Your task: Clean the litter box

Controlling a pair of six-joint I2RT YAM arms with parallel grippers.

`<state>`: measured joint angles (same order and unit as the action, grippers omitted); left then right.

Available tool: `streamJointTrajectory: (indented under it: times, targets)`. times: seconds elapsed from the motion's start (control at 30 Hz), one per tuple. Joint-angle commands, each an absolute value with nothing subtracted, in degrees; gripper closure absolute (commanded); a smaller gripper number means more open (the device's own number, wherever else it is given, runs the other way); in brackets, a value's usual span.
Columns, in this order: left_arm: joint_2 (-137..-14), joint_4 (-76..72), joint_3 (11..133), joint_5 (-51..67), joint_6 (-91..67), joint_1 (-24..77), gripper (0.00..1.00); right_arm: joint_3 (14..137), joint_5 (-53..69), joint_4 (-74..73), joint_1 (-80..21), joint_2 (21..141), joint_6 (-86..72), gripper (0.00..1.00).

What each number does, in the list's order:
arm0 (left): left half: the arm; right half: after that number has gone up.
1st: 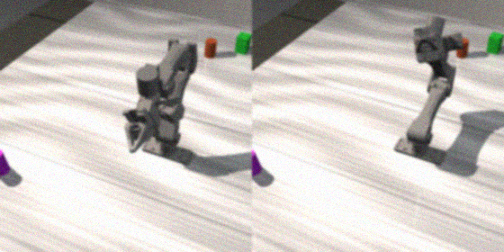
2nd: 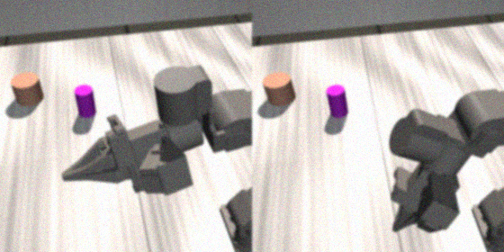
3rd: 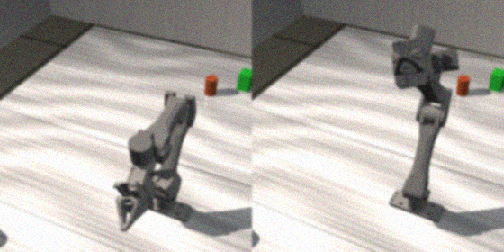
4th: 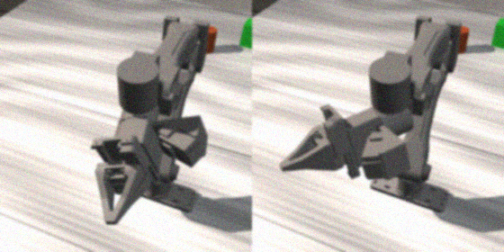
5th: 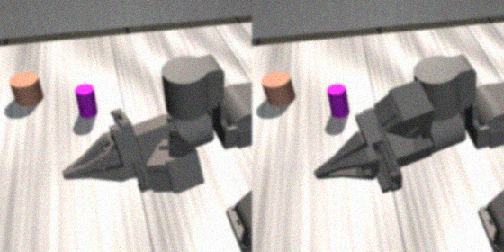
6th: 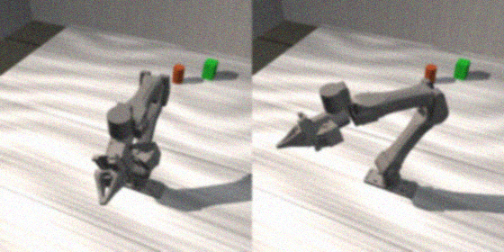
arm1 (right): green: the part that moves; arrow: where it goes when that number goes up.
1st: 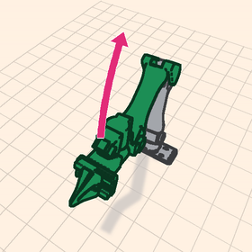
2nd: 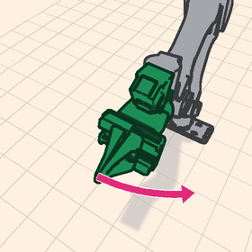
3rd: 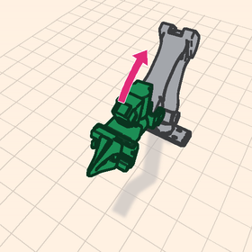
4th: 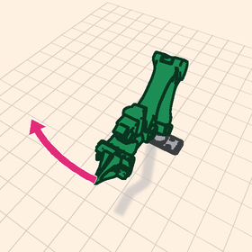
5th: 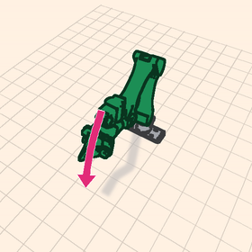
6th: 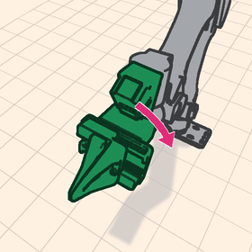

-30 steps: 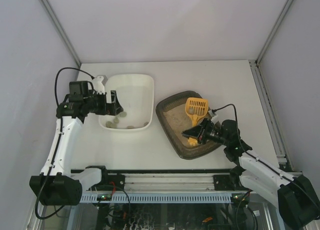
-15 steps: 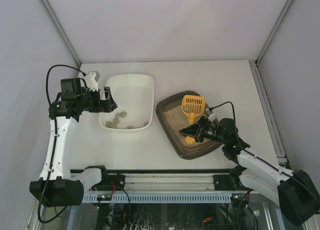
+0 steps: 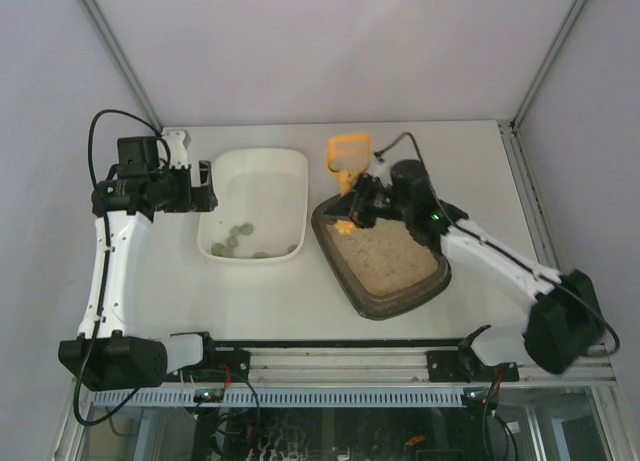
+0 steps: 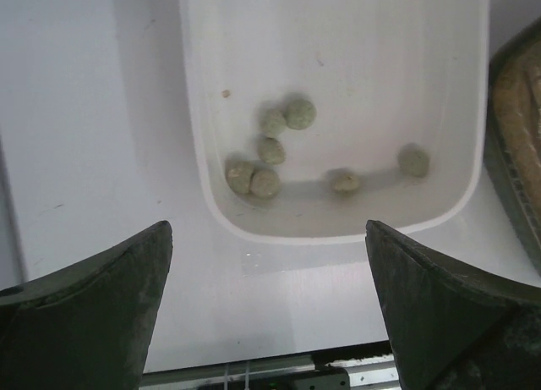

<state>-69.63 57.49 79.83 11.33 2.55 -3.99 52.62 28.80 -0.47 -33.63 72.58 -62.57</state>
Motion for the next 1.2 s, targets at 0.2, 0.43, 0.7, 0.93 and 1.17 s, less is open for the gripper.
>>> streamJointTrajectory:
  times: [0.2,0.43,0.7,0.93,1.17]
  targets:
    - [-74.71,59.64,86.32,-2.68,-0.41,-11.84,0.0,113.31,6.94,-54.08,-47.2,116.0,-34.61,1.0]
    - [-73.9,60.02,86.59,-0.89,2.68,-19.72,0.0,136.26,-19.82,-72.0,-54.48,131.3,-30.92,1.0]
    - [-69.86,57.2,79.09,-2.6,3.25,-19.93,0.0,133.13,-43.12,-74.02,-63.36,132.48,-24.01,1.0]
    - [-67.76,57.11,75.32,-0.52,2.24,-19.87,0.0,128.7,-46.44,-71.82,-64.08,128.09,-24.63,1.0]
    - [-66.59,56.09,72.58,-2.21,1.67,-19.92,0.0,124.74,-43.46,-66.15,-63.94,124.18,-22.25,1.0]
